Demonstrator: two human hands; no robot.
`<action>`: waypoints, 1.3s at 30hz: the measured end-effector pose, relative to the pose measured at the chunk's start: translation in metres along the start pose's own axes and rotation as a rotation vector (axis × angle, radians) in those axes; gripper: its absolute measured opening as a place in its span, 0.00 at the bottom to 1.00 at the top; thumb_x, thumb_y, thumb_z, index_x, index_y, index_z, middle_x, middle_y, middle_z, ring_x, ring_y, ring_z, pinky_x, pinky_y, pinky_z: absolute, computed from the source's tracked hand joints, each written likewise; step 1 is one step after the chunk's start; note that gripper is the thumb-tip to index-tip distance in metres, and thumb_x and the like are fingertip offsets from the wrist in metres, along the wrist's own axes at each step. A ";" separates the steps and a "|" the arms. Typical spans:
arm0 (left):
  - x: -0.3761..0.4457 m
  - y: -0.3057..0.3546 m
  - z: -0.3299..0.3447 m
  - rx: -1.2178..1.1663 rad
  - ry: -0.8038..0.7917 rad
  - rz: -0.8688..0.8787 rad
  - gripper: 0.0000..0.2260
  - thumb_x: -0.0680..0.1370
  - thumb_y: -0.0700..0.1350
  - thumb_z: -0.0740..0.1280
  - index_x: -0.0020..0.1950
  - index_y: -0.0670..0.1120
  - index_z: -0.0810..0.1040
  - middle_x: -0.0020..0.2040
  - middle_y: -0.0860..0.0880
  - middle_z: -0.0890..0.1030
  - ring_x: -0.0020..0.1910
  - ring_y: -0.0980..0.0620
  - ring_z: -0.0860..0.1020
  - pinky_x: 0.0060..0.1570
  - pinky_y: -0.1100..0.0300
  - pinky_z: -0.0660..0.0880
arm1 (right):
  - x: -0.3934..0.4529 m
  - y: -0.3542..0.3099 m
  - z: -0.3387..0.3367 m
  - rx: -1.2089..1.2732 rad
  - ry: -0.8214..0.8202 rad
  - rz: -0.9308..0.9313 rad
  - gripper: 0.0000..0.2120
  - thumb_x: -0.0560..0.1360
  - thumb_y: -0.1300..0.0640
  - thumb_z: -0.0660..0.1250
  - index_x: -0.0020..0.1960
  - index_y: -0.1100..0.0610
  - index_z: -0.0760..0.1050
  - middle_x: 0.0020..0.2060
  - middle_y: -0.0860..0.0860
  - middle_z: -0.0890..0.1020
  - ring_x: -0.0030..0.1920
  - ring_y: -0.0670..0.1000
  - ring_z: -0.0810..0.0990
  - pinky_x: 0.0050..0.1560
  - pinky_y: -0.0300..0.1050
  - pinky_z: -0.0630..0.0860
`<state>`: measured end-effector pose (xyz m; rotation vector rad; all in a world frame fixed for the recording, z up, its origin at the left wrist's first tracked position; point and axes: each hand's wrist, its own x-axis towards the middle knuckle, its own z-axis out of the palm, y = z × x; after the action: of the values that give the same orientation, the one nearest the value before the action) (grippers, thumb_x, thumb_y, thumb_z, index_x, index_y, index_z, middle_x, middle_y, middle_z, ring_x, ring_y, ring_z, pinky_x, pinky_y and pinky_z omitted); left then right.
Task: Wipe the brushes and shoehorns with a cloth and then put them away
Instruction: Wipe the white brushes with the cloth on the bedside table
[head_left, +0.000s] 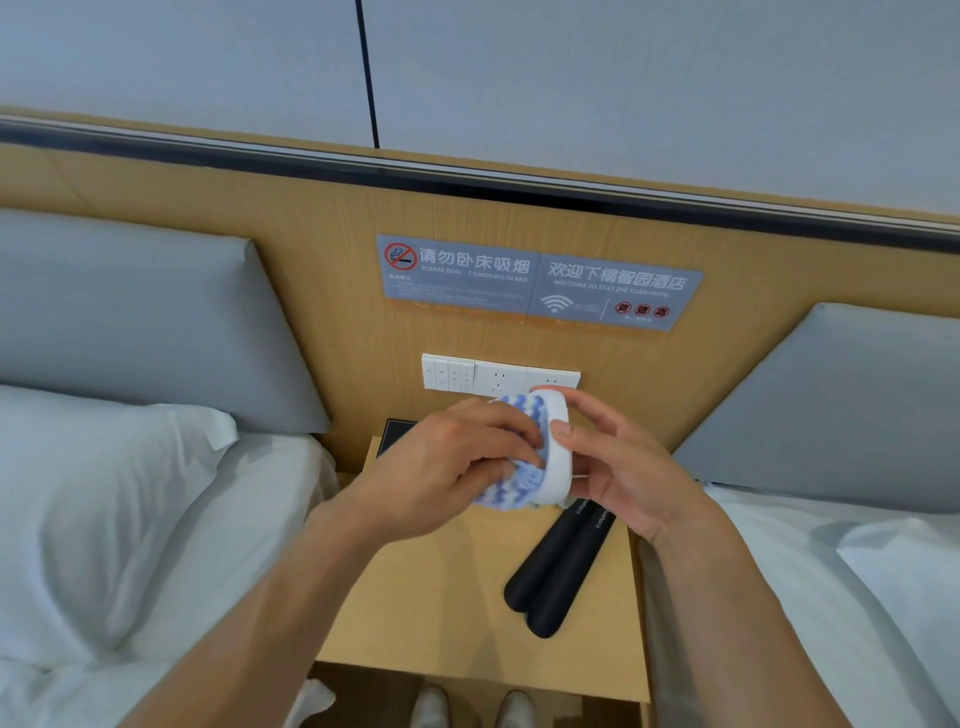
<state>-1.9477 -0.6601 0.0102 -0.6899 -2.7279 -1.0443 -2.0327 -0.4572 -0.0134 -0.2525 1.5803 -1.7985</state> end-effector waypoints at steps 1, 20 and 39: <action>0.002 0.000 -0.003 0.032 0.004 0.009 0.12 0.78 0.34 0.64 0.56 0.44 0.83 0.60 0.51 0.79 0.56 0.47 0.76 0.55 0.49 0.73 | 0.000 -0.001 0.000 -0.005 -0.006 0.011 0.20 0.72 0.53 0.72 0.64 0.47 0.79 0.55 0.58 0.85 0.49 0.59 0.85 0.50 0.57 0.82; -0.002 0.015 0.038 -0.330 0.421 -0.337 0.16 0.68 0.40 0.79 0.55 0.46 0.84 0.55 0.57 0.82 0.56 0.59 0.80 0.55 0.61 0.78 | 0.003 -0.010 0.014 0.125 0.156 0.007 0.22 0.64 0.48 0.78 0.57 0.47 0.81 0.48 0.55 0.87 0.43 0.54 0.86 0.40 0.47 0.83; 0.007 -0.003 0.010 -0.241 0.401 -0.225 0.14 0.69 0.43 0.79 0.52 0.48 0.81 0.52 0.57 0.82 0.54 0.57 0.80 0.52 0.68 0.74 | 0.006 -0.013 0.032 0.356 0.250 0.053 0.34 0.62 0.49 0.79 0.65 0.54 0.71 0.47 0.58 0.87 0.42 0.57 0.87 0.38 0.48 0.82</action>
<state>-1.9551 -0.6531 0.0034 -0.1704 -2.3903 -1.4020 -2.0234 -0.4856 0.0043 0.1857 1.3784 -2.0903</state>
